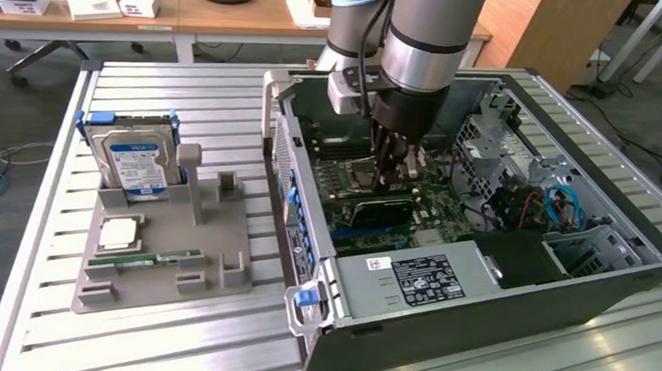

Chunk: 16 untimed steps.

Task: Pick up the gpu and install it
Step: 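Press down on the gpu until it lock into place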

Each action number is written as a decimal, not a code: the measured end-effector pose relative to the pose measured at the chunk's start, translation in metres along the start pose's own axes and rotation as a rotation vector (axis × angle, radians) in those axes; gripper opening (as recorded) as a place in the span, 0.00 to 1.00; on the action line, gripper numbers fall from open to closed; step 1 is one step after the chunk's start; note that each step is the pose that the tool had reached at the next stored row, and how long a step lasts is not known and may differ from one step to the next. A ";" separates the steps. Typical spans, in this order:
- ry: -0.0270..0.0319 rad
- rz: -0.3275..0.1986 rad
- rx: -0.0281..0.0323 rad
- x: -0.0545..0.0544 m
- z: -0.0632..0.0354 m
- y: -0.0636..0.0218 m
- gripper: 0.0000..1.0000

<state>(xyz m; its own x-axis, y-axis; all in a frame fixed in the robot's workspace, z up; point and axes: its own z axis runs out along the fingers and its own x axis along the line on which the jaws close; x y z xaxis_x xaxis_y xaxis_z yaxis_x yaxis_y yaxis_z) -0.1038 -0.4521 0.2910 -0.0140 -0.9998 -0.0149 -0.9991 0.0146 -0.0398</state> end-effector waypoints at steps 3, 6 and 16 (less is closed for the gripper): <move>-0.0007 0.000 0.0003 0.000 0.0013 0.0006 0.11; -0.0004 0.000 0.0001 0.000 0.0034 0.0033 0.11; -0.0005 0.000 0.0000 -0.001 0.0088 0.0074 0.11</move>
<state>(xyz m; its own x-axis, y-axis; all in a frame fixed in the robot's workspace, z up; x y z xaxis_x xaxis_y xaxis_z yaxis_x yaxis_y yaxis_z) -0.1109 -0.4508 0.2819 -0.0140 -0.9998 -0.0154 -0.9991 0.0146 -0.0398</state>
